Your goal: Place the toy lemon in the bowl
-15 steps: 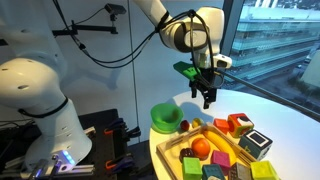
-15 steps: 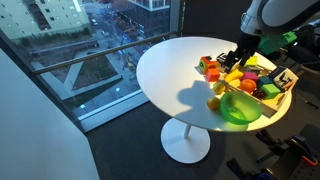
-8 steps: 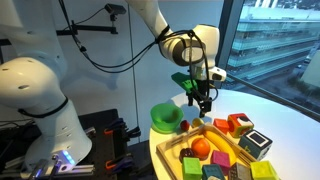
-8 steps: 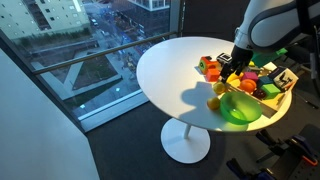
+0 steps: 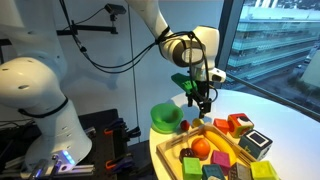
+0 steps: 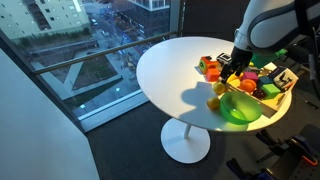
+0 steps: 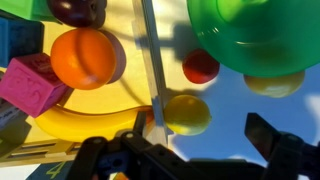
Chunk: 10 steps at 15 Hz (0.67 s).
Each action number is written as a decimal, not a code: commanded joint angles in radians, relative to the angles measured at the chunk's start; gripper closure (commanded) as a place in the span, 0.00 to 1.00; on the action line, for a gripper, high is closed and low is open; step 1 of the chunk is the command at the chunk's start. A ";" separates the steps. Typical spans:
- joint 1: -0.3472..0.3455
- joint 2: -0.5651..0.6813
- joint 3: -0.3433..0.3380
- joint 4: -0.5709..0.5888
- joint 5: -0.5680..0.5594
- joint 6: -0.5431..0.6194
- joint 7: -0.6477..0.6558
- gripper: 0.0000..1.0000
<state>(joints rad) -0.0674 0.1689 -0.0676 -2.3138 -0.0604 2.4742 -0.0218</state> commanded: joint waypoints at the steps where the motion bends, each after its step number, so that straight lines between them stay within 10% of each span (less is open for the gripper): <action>1: -0.001 0.012 0.002 0.003 0.008 0.010 -0.007 0.00; 10: -0.002 0.092 0.025 0.018 0.035 0.107 -0.028 0.00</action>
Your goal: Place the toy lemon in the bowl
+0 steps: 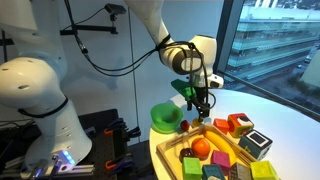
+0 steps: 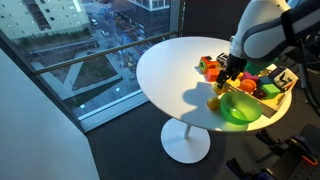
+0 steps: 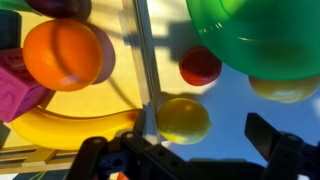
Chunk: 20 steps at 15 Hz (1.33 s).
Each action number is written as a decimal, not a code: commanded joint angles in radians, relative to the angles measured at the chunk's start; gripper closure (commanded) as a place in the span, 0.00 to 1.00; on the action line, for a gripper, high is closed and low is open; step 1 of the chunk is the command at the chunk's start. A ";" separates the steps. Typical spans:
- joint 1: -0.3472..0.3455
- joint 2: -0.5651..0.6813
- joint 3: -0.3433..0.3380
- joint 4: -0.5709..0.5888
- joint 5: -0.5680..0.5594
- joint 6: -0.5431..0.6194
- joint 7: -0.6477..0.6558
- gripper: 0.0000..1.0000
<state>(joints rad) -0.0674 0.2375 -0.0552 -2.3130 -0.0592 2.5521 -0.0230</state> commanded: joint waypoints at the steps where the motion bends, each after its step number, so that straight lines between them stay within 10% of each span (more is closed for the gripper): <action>1: -0.004 0.031 0.019 0.018 0.042 0.042 -0.032 0.00; 20: -0.010 0.114 0.040 0.053 0.066 0.107 -0.049 0.00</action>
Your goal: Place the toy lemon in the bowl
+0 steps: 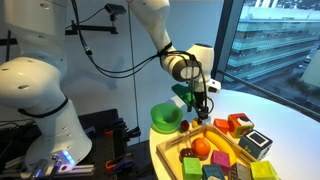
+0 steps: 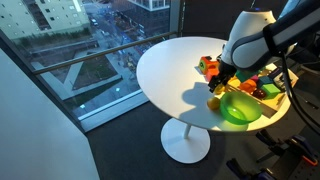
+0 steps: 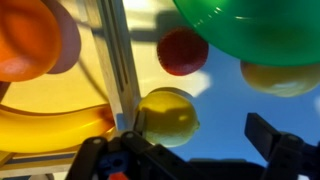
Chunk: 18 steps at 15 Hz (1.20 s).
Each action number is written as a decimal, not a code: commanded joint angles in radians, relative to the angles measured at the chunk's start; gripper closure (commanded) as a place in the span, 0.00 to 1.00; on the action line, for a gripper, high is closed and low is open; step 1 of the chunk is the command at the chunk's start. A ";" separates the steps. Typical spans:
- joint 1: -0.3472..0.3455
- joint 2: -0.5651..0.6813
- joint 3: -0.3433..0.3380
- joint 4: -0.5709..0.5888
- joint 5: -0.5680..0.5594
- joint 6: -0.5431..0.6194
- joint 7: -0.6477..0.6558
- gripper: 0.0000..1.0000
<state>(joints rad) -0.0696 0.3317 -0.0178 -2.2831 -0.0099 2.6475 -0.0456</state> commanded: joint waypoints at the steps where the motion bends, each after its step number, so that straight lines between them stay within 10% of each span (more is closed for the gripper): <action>1: -0.007 0.024 0.000 0.027 0.014 0.012 -0.024 0.00; 18: 0.000 0.107 -0.041 0.107 -0.011 0.015 0.012 0.00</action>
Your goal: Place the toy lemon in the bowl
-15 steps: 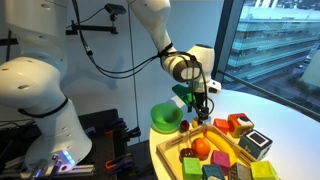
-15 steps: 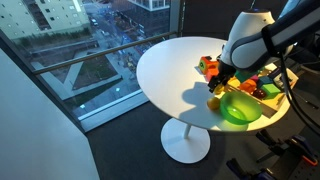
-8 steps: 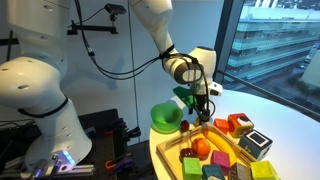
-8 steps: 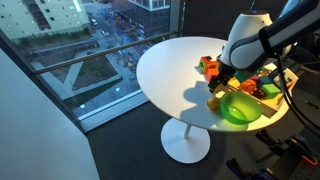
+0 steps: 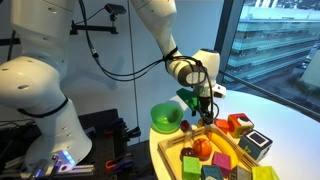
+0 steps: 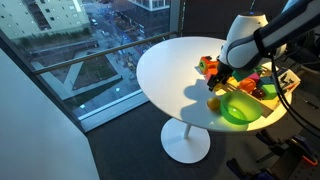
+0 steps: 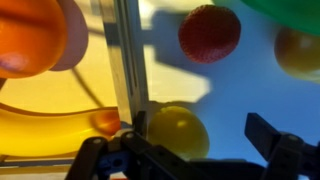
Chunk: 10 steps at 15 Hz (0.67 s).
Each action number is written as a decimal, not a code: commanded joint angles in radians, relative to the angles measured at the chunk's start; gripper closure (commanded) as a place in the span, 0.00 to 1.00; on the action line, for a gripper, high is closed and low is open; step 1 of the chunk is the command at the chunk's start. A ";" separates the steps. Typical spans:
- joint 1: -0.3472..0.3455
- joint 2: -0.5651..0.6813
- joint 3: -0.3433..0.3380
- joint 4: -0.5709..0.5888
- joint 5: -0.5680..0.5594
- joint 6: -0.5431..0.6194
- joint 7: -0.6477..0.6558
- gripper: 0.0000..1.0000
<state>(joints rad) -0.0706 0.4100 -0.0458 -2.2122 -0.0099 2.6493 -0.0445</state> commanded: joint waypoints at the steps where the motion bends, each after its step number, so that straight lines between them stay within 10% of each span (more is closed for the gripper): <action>1: 0.001 0.035 -0.017 0.045 -0.011 0.013 0.013 0.00; 8: 0.001 0.059 -0.026 0.073 -0.012 0.012 0.014 0.00; 9: 0.001 0.062 -0.026 0.074 -0.012 0.012 0.013 0.25; 10: 0.003 0.062 -0.027 0.075 -0.014 0.011 0.014 0.26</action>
<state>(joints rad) -0.0706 0.4511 -0.0642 -2.1608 -0.0100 2.6496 -0.0433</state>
